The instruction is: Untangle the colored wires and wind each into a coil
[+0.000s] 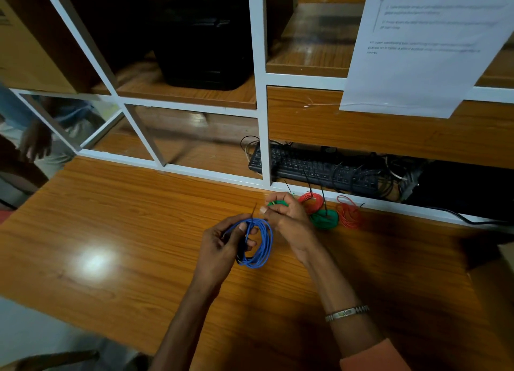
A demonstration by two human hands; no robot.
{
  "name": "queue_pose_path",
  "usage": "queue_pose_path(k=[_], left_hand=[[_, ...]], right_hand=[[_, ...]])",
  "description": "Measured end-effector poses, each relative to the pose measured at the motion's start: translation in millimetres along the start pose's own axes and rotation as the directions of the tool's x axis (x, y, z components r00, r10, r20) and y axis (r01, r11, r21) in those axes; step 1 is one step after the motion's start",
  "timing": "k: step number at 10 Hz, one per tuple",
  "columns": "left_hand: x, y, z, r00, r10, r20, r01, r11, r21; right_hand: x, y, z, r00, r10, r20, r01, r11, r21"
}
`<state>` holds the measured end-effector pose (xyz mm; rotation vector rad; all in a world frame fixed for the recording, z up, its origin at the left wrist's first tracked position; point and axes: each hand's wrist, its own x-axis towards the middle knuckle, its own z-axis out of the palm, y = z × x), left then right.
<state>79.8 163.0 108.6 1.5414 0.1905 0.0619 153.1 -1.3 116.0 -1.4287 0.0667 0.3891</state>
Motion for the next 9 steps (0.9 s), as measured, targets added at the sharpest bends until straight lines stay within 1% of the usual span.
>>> queue_pose_path(k=[1, 2, 3, 4, 5, 6, 7, 8, 9], left_hand=[[4, -31, 0, 0.989, -0.087, -0.122, 0.066, 0.983, -0.170], [6, -57, 4, 0.976, -0.188, -0.107, 0.158, 0.959, -0.237], [10, -80, 11, 0.951, -0.300, -0.069, 0.283, 0.941, -0.187], [16, -100, 12, 0.923, -0.374, -0.090, 0.363, 0.925, -0.112], [16, -107, 5, 0.921, -0.381, -0.079, 0.381, 0.924, -0.012], [15, -101, 1, 0.924, -0.376, -0.070, 0.378, 0.925, 0.022], [19, -91, -3, 0.942, -0.330, -0.062, 0.335, 0.938, 0.089], [27, -77, -11, 0.963, -0.262, -0.067, 0.270, 0.950, 0.156], [38, -50, -19, 0.985, -0.157, -0.070, 0.170, 0.938, 0.300]], right_hand=[[-2, 15, -10, 0.950, 0.262, 0.168, -0.236, 0.959, -0.157], [-3, 37, -16, 0.910, 0.373, 0.182, -0.310, 0.902, -0.300], [2, 59, -23, 0.915, 0.402, 0.035, -0.382, 0.891, -0.246], [21, 89, -38, 0.878, 0.423, -0.223, -0.461, 0.873, -0.159], [37, 115, -59, 0.830, 0.380, -0.408, -0.440, 0.896, -0.062], [45, 124, -73, 0.807, 0.305, -0.506, -0.395, 0.916, -0.077], [53, 116, -74, 0.862, 0.181, -0.473, -0.316, 0.922, -0.223], [64, 108, -79, 0.886, 0.086, -0.456, -0.351, 0.768, -0.536], [59, 81, -73, 0.893, -0.022, -0.450, -0.323, 0.665, -0.674]])
